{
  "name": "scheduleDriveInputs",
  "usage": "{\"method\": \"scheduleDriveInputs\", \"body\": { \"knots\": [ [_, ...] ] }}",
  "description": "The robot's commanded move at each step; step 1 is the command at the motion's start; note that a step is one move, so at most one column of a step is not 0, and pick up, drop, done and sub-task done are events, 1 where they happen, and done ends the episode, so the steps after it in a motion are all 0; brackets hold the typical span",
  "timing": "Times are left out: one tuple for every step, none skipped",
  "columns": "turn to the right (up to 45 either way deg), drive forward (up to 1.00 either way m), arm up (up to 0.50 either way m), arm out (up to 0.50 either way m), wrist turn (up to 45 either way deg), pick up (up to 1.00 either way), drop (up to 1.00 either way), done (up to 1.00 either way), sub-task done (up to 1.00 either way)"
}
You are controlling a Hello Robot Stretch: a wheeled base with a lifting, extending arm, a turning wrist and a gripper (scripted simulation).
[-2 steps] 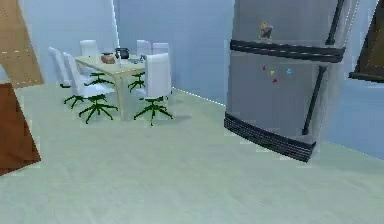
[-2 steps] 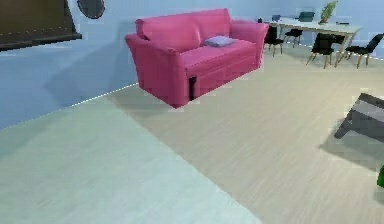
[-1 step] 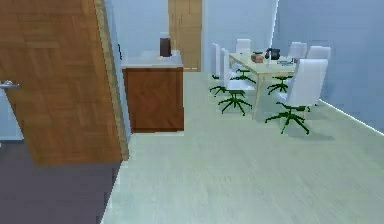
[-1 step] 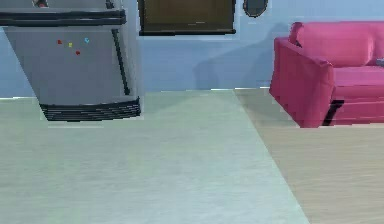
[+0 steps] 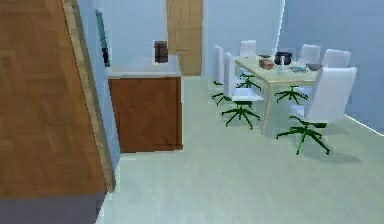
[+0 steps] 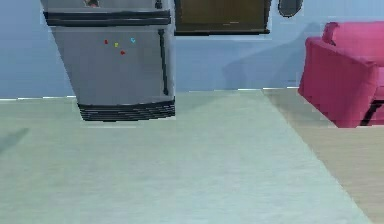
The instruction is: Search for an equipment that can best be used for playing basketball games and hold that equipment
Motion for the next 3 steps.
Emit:
{"method": "scheduleDriveInputs", "body": {
  "knots": [
    [-45.0,0.00,0.00,0.00,0.0,0.00,0.00,0.00,0.00],
    [0.0,0.45,0.00,0.00,0.0,0.00,0.00,0.00,0.00],
    [-45.0,0.00,0.00,0.00,0.0,0.00,0.00,0.00,0.00]
  ]
}}
